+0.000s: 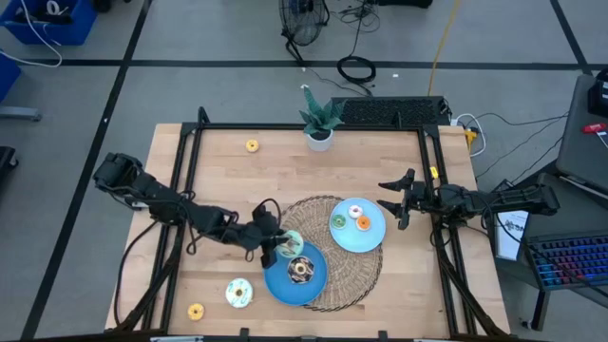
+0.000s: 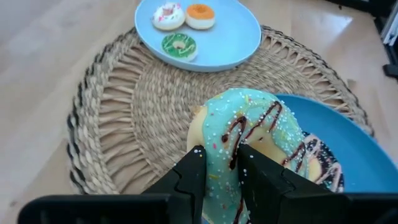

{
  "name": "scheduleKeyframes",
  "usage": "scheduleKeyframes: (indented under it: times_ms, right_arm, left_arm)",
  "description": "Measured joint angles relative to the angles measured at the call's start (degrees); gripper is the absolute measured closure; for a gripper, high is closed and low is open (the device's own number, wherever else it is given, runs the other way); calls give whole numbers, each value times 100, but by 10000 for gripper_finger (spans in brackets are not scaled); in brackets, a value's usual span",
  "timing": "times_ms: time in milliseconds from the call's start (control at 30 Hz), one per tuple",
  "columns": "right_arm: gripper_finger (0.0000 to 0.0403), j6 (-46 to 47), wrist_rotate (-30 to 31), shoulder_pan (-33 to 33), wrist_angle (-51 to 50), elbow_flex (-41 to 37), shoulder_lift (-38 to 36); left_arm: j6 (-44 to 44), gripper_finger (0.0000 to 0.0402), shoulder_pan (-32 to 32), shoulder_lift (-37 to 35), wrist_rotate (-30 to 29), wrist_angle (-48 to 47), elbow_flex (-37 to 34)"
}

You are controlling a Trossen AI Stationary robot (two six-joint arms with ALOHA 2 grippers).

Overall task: Pick & Place donuts
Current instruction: Put the large light blue donut on the blue plate

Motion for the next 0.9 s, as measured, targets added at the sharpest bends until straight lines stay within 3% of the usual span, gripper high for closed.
scheduleKeyframes:
  times_ms: [500, 733, 900]
  right_arm:
    - [161, -1, 0, -1, 0, -1, 2]
    - [161, -1, -1, -1, 0, 0, 2]
    - [161, -1, 2, -2, 0, -2, 2]
  left_arm:
    - [64, 309, -100, 715, -60, 586, -4]
    - [-718, 309, -39, 715, 562, 604, -4]
    - [-797, 309, 38, 715, 869, 601, -4]
